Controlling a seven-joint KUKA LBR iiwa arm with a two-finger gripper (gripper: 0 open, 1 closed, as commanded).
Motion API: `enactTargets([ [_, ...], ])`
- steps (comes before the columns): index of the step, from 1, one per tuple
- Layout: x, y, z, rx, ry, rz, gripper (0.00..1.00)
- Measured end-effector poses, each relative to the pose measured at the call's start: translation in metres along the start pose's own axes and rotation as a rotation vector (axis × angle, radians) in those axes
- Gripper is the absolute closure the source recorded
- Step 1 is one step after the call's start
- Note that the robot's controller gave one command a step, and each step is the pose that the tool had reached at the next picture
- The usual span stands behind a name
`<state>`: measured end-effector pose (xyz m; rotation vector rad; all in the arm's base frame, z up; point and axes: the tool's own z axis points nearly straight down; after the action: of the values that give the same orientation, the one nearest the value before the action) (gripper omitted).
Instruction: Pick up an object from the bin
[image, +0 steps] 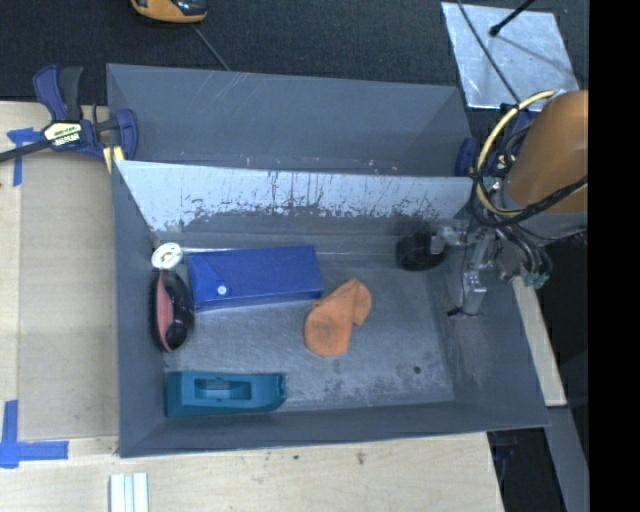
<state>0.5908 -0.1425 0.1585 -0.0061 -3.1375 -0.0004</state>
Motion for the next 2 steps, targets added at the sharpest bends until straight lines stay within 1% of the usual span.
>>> enactTargets([
  [1, -0.001, 0.001, -0.005, 0.001, -0.008, -0.003, 0.00],
  [2, -0.028, 0.014, 0.021, 0.002, -0.013, 0.020, 0.00],
])
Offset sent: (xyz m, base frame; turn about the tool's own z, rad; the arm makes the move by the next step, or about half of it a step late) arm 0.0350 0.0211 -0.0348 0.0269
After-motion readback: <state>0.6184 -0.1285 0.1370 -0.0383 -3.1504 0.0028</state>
